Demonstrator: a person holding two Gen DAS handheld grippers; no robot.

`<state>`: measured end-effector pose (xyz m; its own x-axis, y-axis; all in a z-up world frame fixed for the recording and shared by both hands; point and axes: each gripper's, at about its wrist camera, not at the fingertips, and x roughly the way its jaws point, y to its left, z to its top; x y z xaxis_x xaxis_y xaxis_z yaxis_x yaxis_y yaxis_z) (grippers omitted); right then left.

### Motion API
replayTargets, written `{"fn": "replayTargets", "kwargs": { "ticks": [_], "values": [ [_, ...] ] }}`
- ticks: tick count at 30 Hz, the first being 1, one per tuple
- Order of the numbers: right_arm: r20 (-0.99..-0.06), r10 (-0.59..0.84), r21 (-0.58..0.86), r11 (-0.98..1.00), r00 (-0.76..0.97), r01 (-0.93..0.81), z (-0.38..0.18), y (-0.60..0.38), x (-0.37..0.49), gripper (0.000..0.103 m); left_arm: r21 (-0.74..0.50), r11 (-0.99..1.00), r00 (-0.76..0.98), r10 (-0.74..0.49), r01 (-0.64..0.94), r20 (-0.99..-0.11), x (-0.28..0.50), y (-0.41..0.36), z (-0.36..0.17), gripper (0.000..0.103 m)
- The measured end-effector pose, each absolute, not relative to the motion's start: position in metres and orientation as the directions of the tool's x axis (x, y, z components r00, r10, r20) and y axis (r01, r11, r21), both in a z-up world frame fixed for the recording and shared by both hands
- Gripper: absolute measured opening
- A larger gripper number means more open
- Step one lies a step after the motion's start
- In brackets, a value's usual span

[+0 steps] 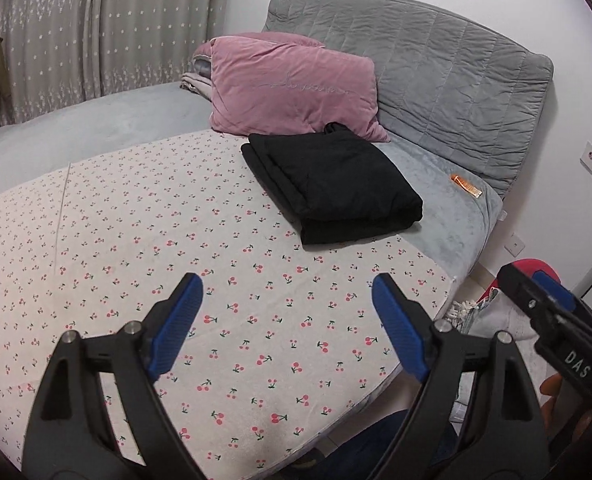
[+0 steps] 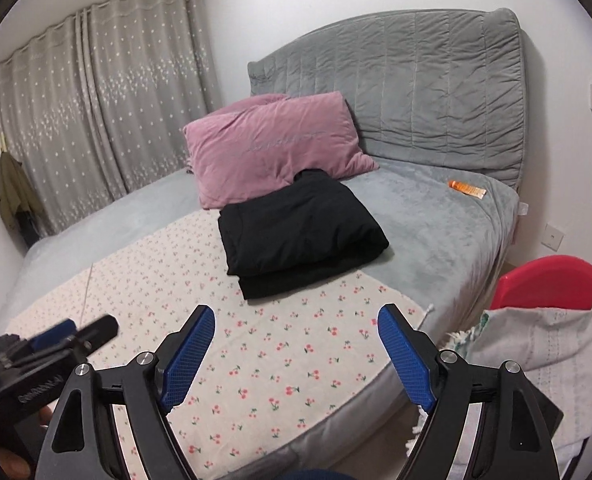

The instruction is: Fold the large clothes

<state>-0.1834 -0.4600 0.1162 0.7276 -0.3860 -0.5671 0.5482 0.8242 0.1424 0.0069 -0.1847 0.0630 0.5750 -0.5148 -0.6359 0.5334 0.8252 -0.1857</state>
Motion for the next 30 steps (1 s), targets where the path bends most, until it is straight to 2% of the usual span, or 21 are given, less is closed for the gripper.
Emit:
{"fn": "replayTargets", "kwargs": {
  "ticks": [12,18,21,30],
  "values": [
    [-0.577,-0.396,0.142,0.812,0.714,0.566,0.106,-0.452,-0.175,0.085,-0.205,0.824,0.565,-0.521,0.529,-0.640,0.011,-0.182,0.055,0.091],
    [-0.539,-0.436,0.158,0.788,0.721,0.595,0.089,-0.453,-0.173,0.086,-0.194,0.831,0.567,-0.507,0.521,-0.649,0.015,-0.186,0.047,0.091],
    [-0.561,-0.437,0.166,0.773,0.703,0.612,0.078,-0.457,-0.169,0.086,-0.178,0.833,0.571,-0.499,0.524,-0.652,0.016,-0.188,0.044,0.091],
    [-0.541,-0.496,0.073,0.777,0.679,0.625,0.083,-0.447,-0.166,0.090,-0.177,0.829,0.564,-0.501,0.530,-0.656,0.017,-0.190,0.043,0.091]
  ]
}}
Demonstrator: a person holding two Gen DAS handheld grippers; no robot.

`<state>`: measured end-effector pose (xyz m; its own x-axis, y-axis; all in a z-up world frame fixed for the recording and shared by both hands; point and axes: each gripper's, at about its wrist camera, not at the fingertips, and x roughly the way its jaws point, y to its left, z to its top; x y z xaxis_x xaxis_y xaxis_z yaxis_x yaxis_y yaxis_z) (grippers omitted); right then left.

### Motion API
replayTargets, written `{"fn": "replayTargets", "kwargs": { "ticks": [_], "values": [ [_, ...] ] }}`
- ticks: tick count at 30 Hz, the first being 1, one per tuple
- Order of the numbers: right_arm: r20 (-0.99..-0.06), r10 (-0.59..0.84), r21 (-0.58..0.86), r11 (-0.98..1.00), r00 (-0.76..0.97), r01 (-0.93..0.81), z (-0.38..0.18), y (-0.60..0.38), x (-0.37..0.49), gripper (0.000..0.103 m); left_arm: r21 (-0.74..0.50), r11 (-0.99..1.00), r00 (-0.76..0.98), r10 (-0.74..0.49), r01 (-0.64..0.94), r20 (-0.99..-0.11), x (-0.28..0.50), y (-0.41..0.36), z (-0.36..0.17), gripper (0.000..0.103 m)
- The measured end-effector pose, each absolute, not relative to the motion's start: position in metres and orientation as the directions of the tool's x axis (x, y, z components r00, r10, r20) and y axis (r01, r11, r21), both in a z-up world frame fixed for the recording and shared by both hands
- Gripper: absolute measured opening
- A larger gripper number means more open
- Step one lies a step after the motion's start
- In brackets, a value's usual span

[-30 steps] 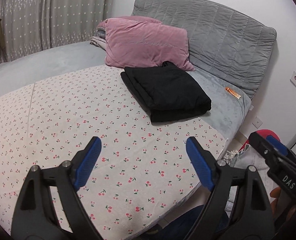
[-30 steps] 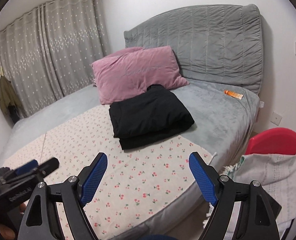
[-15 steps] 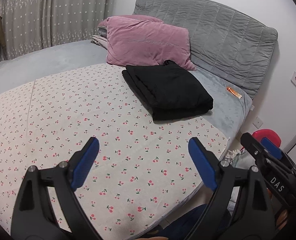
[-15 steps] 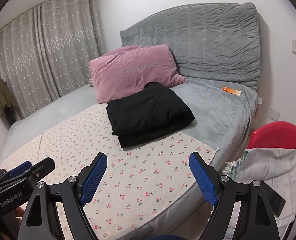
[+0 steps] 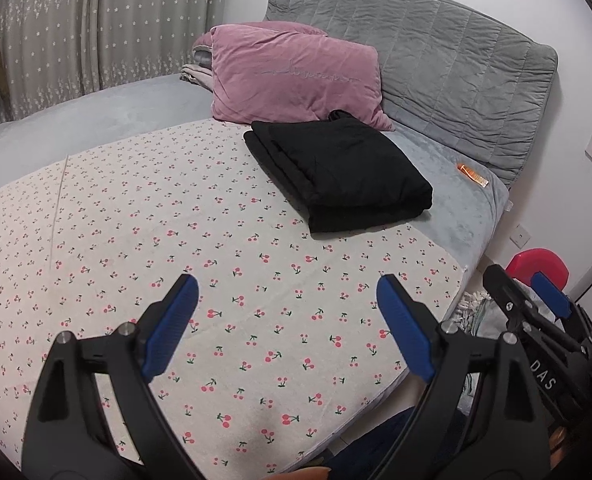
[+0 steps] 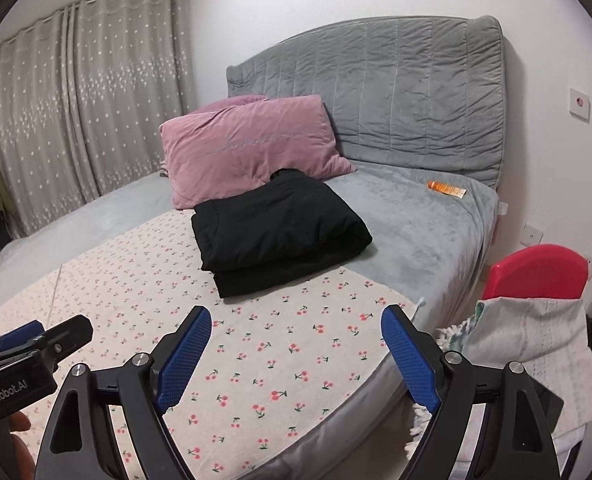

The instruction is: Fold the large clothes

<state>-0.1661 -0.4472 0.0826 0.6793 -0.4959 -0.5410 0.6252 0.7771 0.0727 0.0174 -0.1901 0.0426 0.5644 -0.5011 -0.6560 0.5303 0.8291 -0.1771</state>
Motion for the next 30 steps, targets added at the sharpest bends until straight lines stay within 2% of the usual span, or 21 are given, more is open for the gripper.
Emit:
{"fn": "replayTargets", "kwargs": {
  "ticks": [10,14,30],
  "values": [
    [-0.542,-0.524,0.041,0.764,0.657,0.644,0.0851,-0.4465,-0.1677,0.092,-0.189,0.821,0.550,-0.513,0.539,-0.659,0.0156,-0.1925,0.0436,0.091],
    [-0.543,-0.524,0.034,0.767,0.656,0.640,0.0848,-0.4447,-0.1660,0.102,-0.190,0.819,0.550,-0.516,0.542,-0.657,0.0150,-0.1931,0.0440,0.091],
    [-0.542,-0.536,0.018,0.762,0.647,0.647,0.0845,-0.4420,-0.1618,0.103,-0.195,0.812,0.537,-0.523,0.550,-0.662,0.0159,-0.1949,0.0417,0.091]
  ]
}}
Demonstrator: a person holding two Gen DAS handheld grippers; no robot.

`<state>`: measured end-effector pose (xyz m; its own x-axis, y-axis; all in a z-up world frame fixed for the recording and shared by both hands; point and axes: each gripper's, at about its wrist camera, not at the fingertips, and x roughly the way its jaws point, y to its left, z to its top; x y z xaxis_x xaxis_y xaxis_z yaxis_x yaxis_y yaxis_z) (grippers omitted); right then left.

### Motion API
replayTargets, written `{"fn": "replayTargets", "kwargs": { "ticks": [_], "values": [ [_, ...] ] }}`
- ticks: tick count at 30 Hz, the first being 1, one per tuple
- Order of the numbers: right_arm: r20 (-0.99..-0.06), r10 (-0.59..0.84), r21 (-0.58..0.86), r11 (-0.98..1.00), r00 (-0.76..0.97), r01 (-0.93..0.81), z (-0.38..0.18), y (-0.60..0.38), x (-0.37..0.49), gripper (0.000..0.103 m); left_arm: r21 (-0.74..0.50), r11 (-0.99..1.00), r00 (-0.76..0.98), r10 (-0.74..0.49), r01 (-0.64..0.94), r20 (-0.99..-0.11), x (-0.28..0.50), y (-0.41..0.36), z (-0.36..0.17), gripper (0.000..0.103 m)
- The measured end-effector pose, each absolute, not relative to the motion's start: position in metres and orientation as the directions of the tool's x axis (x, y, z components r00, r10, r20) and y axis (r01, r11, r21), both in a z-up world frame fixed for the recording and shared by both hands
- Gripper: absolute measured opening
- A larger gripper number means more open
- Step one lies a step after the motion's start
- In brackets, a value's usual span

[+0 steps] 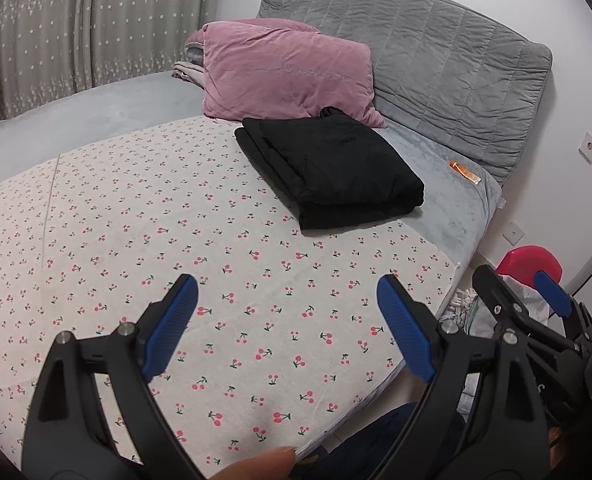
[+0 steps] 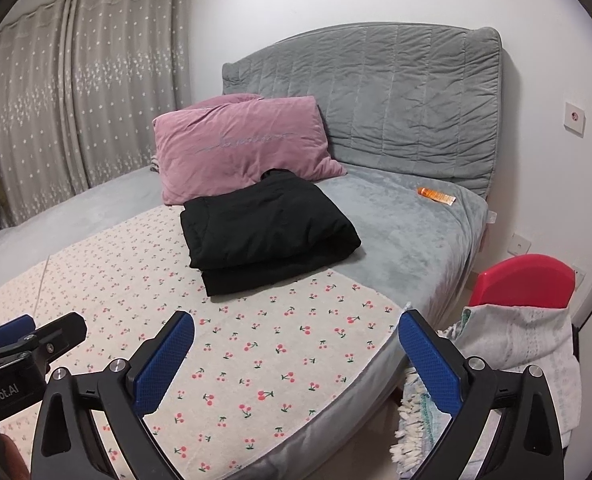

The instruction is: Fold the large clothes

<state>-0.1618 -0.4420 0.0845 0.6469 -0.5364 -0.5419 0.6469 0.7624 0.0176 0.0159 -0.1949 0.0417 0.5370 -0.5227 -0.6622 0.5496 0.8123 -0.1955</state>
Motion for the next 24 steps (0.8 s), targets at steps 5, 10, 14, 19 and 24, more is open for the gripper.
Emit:
{"fn": "replayTargets", "kwargs": {
  "ticks": [5,10,14,19,24],
  "values": [
    [-0.543,-0.539,0.018,0.759,0.643,0.651,0.0835,-0.4418,-0.1621,0.103,-0.200,0.808,0.531,-0.528,0.554,-0.663,0.0162,-0.1951,0.0409,0.103],
    [-0.545,-0.538,0.014,0.762,0.644,0.648,0.0824,-0.4411,-0.1629,0.103,-0.201,0.808,0.539,-0.532,0.554,-0.653,0.0163,-0.1934,0.0424,0.103],
    [-0.546,-0.538,0.012,0.761,0.642,0.649,0.0809,-0.4409,-0.1634,0.103,-0.196,0.806,0.539,-0.532,0.558,-0.653,0.0157,-0.1934,0.0423,0.103],
    [-0.547,-0.542,0.009,0.759,0.638,0.652,0.0801,-0.4401,-0.1639,0.103,-0.201,0.804,0.532,-0.535,0.560,-0.656,0.0163,-0.1945,0.0411,0.103],
    [-0.552,-0.541,0.002,0.760,0.635,0.650,0.0793,-0.4395,-0.1623,0.103,-0.202,0.802,0.528,-0.537,0.562,-0.658,0.0160,-0.1966,0.0408,0.103]
  ]
}}
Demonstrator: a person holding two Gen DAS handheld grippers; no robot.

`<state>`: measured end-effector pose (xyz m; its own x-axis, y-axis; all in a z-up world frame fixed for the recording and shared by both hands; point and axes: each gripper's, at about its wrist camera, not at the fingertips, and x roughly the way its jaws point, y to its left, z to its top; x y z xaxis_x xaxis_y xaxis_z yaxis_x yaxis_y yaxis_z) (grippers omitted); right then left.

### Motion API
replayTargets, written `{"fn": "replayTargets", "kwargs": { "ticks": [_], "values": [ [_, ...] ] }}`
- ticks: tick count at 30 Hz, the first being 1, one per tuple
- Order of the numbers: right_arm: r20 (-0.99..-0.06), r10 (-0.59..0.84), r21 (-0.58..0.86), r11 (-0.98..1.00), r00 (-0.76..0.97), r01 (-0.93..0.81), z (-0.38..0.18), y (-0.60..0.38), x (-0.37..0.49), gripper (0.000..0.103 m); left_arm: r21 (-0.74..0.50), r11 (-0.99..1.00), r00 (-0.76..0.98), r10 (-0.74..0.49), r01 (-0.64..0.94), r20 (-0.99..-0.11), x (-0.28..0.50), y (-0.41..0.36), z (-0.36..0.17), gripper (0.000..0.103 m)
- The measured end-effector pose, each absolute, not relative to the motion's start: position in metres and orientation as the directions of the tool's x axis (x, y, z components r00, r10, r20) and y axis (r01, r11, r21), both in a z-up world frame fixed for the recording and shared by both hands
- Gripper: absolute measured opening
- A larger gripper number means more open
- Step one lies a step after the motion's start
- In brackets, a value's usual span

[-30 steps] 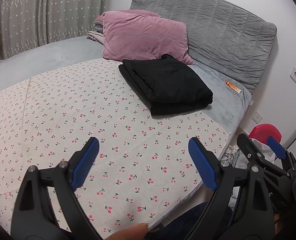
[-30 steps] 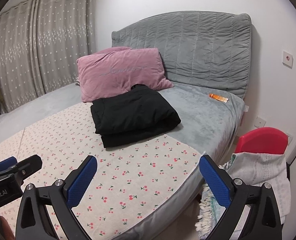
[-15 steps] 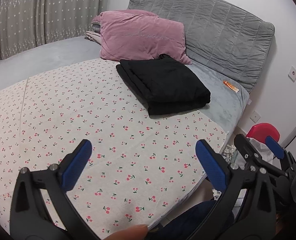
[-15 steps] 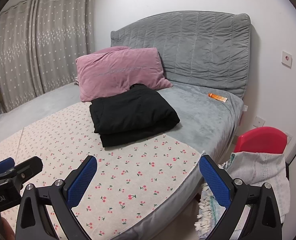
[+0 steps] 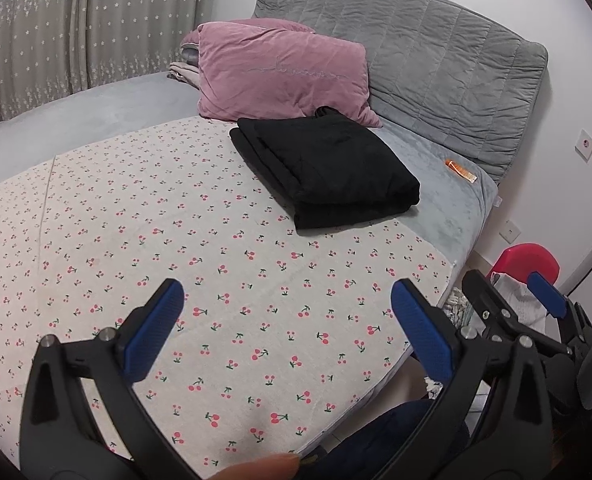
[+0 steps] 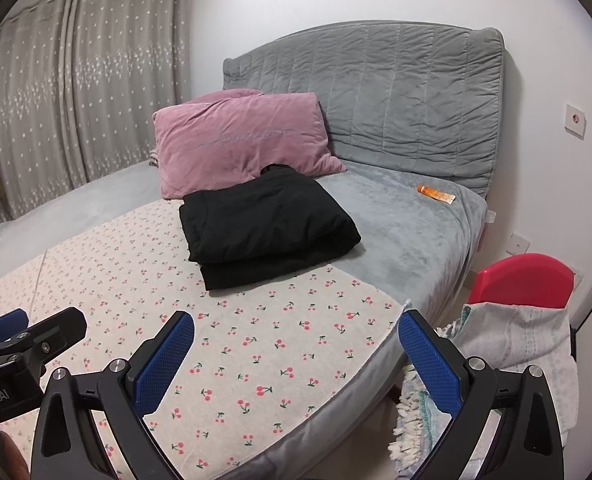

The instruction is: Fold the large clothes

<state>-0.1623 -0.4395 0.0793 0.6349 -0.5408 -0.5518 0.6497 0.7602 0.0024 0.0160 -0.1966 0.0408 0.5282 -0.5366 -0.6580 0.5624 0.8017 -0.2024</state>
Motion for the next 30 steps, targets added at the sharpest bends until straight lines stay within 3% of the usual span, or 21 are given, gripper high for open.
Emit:
{"fn": "replayTargets", "kwargs": {
  "ticks": [30],
  "values": [
    [-0.563,-0.536,-0.022,0.770,0.629,0.637,0.0755,-0.4387,-0.1574,0.103,-0.215,0.799,0.517,-0.542,0.562,-0.662,0.0146,-0.1993,0.0387,0.103]
  ]
}}
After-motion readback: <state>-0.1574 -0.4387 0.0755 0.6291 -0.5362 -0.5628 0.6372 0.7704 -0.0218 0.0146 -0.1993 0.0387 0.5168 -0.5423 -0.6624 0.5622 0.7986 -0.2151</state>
